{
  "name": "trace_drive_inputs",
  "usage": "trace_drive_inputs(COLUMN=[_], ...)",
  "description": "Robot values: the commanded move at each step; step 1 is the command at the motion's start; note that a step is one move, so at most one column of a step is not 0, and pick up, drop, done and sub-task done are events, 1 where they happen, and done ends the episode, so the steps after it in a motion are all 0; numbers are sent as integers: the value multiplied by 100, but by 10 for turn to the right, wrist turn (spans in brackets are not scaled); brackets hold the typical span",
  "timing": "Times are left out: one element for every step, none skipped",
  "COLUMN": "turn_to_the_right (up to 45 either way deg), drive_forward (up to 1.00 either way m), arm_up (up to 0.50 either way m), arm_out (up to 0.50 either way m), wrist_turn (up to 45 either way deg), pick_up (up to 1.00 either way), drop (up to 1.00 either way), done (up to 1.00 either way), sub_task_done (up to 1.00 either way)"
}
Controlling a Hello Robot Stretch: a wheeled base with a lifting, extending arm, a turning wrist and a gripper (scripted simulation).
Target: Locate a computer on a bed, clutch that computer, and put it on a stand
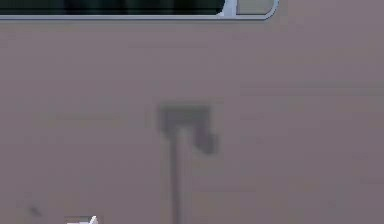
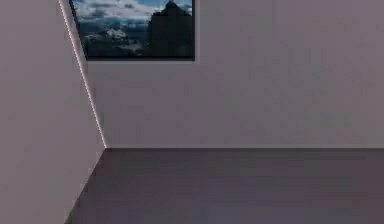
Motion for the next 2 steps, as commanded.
trace_drive_inputs(turn_to_the_right=[-450, -450], drive_forward=[0, 0], arm_up=[0, 0], arm_out=[0, 0], wrist_turn=[0, 0], pick_up=[0, 0], drop=[0, 0], done=[0, 0], sub_task_done=[0, 0])
